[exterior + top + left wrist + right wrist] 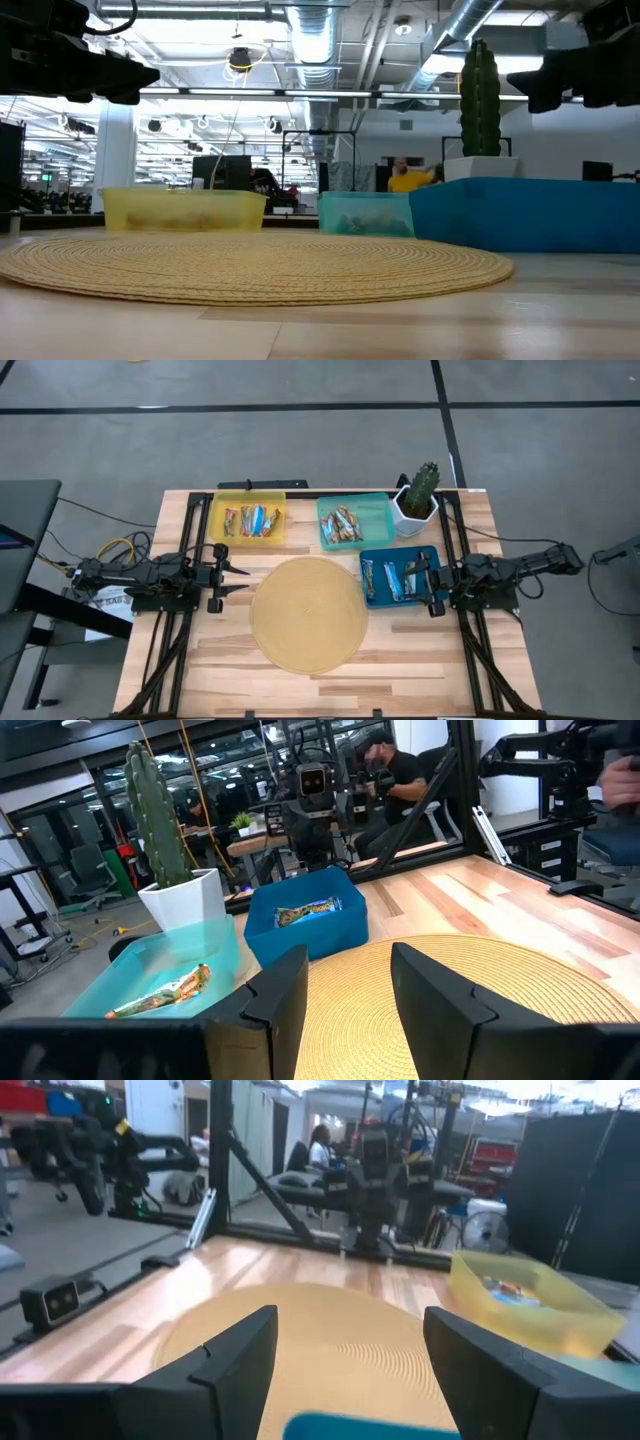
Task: Pick and place Granola Bars by type
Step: Return to Home Position
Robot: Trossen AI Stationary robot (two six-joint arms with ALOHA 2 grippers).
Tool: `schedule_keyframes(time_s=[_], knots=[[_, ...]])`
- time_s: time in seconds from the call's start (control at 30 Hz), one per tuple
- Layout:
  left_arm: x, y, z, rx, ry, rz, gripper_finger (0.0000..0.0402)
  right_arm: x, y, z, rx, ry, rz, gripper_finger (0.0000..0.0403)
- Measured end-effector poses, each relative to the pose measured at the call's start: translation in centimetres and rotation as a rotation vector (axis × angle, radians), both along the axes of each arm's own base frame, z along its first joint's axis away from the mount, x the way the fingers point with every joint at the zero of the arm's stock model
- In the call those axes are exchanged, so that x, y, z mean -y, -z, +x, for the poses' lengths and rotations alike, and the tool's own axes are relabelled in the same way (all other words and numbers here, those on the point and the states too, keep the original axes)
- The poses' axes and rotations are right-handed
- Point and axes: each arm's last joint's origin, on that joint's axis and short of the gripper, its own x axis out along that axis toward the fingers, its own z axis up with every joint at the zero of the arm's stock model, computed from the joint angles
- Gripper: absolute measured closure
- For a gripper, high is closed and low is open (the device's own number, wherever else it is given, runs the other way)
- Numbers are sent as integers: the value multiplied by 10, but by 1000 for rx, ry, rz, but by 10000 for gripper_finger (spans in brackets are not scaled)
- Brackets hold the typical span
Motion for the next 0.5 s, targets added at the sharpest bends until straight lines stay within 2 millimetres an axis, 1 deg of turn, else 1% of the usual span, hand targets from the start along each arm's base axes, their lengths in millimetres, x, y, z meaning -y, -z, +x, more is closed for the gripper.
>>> schedule_keyframes(time_s=[0.17, 0.5], knots=[[0, 0, 0, 0, 0, 0, 262, 3, 6, -5, -45, 18, -9, 159], [0, 0, 0, 0, 0, 0, 262, 4, 4, -8, -22, 0, -20, 159]])
